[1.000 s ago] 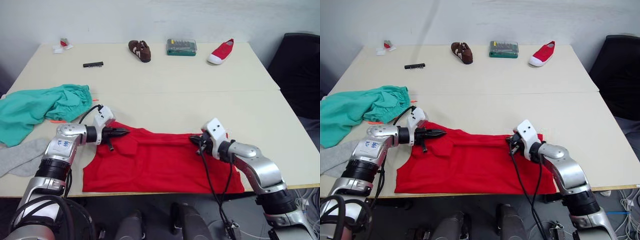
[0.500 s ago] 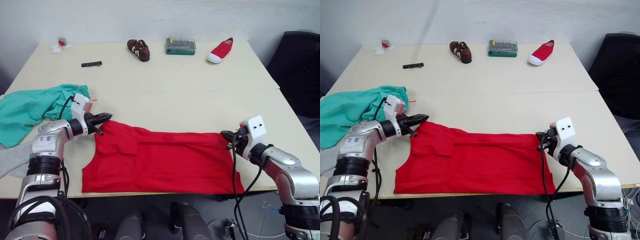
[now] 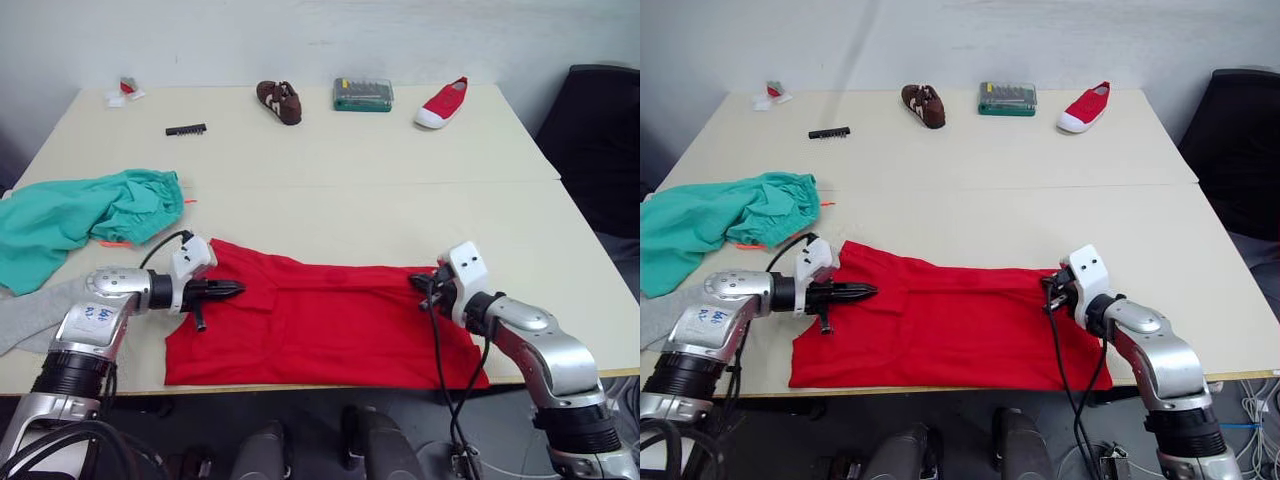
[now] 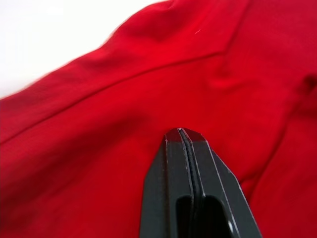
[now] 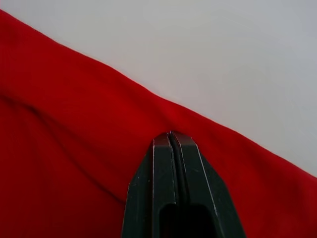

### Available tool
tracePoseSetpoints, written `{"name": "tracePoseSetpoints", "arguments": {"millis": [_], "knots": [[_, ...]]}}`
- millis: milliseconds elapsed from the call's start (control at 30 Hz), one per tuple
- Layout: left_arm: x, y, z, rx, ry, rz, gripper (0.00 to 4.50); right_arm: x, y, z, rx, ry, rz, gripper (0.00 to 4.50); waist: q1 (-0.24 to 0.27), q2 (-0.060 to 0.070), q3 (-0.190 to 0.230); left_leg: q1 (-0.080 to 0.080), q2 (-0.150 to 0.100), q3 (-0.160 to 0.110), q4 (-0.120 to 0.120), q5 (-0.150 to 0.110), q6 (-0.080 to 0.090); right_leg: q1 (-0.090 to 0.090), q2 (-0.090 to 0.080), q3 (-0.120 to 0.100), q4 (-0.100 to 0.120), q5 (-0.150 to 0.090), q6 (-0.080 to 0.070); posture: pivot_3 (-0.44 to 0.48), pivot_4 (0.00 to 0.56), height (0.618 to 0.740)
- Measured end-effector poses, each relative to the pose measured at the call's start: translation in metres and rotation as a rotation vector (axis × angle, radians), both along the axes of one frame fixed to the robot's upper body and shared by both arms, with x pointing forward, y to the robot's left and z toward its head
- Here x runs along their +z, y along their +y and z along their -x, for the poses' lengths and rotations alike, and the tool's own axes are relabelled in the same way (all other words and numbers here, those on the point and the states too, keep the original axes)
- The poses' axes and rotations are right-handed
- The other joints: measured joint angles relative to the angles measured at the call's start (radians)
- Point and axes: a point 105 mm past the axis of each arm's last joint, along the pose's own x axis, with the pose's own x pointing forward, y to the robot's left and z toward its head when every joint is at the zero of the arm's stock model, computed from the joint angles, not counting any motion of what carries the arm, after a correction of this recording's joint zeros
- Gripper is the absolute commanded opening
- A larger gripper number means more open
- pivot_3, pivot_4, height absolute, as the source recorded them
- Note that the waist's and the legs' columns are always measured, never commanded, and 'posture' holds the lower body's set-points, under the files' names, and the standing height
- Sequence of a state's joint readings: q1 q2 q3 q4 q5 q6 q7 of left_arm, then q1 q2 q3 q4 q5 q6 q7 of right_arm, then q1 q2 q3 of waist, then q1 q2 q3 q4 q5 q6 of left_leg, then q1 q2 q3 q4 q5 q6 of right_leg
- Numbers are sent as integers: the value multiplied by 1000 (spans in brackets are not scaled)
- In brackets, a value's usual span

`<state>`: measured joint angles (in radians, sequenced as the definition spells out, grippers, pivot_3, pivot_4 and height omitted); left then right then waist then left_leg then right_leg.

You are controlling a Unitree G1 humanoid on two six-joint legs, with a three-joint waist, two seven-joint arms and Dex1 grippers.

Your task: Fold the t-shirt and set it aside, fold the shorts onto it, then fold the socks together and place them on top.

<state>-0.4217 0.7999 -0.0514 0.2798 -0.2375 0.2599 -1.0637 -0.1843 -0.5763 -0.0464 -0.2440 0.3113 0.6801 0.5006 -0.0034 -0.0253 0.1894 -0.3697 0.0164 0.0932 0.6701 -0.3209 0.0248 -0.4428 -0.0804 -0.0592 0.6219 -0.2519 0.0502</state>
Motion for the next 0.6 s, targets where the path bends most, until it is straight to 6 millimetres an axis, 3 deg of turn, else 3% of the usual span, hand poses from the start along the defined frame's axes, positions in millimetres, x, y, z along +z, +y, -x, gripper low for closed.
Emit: {"name": "tracePoseSetpoints", "arguments": {"millis": [167, 200, 300, 367, 500, 600], "knots": [[4, 29, 8, 40, 3, -28, 0, 4, -39, 12, -31, 23, 105, 29, -3, 1, -3, 1, 0, 0, -4, 1, -1, 0, 0, 0, -1, -1, -1, 0, 150, 740], [4, 30, 10, 41, 14, -17, 176, 5, -43, 14, -33, 33, 115, 4, -4, 1, -3, 1, 0, 0, -4, 2, -1, 0, 1, 0, -1, -1, -1, 0, 150, 740], [18, 14, 22, -33, 60, 101, 854, 20, -40, 15, 63, 54, 116, 0, -5, 1, -1, -1, 0, 0, -4, 3, -1, -2, 1, 0, 0, -1, -1, 0, 150, 740], [45, -7, 23, -109, 19, 214, 1505, 46, -32, 10, 148, 21, 111, 0, -1, 1, 1, -1, 0, 0, -3, 4, -1, -2, 1, -1, 0, 0, 0, 0, 150, 740], [101, -33, 26, -220, -50, 355, 2788, 84, -19, -5, 277, -7, 129, 971, 1, 0, 1, -1, -1, 0, -3, 4, -1, -1, 2, -2, -1, 0, 0, 0, 150, 740], [118, -48, 35, -309, -53, 382, 3706, 83, -11, -16, 352, 57, 144, 1972, -4, 0, 1, -1, -1, 0, -4, 3, -1, -1, 2, -2, -2, 0, 0, 0, 150, 740]]}}
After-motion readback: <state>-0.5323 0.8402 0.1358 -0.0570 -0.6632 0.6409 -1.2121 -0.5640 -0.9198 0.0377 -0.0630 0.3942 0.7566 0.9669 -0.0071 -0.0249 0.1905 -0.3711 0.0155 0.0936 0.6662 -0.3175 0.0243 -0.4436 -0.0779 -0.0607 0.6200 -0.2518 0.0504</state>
